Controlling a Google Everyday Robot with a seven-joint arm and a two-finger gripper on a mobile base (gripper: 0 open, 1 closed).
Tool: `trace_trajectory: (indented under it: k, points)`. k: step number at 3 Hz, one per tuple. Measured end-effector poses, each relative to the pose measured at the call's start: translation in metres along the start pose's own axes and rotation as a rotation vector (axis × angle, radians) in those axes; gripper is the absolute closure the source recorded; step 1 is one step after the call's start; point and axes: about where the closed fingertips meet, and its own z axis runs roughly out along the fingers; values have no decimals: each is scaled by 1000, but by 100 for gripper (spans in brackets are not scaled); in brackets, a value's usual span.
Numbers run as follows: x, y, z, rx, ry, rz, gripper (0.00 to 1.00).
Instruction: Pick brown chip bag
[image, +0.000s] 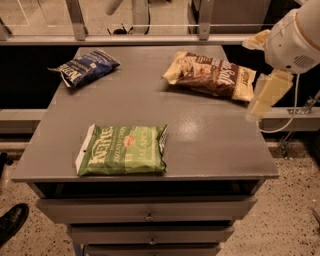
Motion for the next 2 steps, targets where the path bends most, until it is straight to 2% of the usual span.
trace_trajectory:
  k: [1,2]
  points:
    - [-3,-41,32,50,-112,2,0]
    - [-7,-73,74,43,-209,52,0]
